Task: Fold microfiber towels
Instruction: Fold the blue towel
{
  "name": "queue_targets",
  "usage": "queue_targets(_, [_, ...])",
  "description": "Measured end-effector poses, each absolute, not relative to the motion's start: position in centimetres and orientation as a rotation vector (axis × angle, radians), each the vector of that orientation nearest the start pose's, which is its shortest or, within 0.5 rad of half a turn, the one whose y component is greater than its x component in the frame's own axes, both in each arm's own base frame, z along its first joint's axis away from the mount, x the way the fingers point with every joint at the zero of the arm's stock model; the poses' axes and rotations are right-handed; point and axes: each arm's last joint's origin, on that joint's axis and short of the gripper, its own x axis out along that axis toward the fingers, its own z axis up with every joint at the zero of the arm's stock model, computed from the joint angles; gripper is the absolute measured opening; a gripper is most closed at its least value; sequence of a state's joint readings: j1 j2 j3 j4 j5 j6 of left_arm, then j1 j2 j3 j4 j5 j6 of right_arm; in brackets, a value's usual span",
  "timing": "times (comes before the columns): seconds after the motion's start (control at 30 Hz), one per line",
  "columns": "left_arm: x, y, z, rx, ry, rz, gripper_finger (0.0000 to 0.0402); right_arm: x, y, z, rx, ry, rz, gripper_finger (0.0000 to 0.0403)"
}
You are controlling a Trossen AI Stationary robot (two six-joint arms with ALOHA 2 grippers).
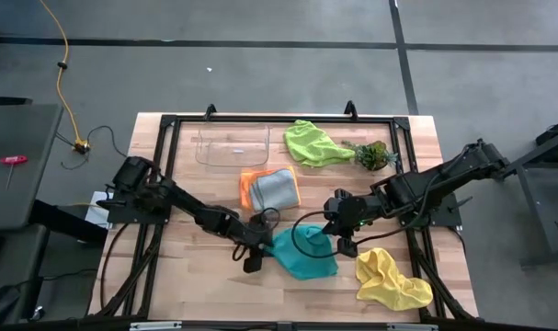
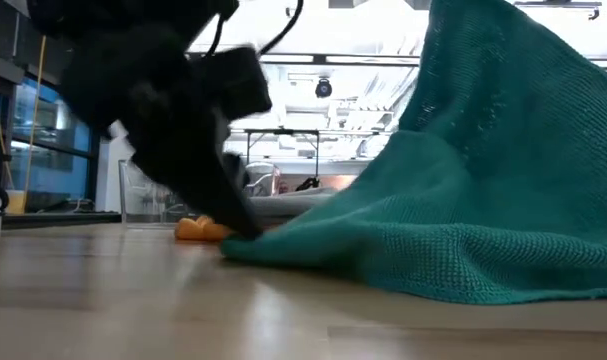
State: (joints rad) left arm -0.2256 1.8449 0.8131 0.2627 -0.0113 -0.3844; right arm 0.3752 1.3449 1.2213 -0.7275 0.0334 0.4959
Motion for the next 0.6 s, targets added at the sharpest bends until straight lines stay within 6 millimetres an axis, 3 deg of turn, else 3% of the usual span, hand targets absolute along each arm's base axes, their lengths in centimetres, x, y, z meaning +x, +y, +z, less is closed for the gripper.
queue_targets(0.2, [31.6, -9.6, 10.3, -0.3, 0.928, -0.069, 0.0013, 25.7, 9.9, 31.7, 0.282, 0.885, 0.087, 0.0])
queue_targets(0.6, [25.1, -13.4, 10.9, -0.617, 0.953, 0.119, 0.0002, 25.6, 9.5, 31.6, 0.251, 0.887, 0.031, 0.0])
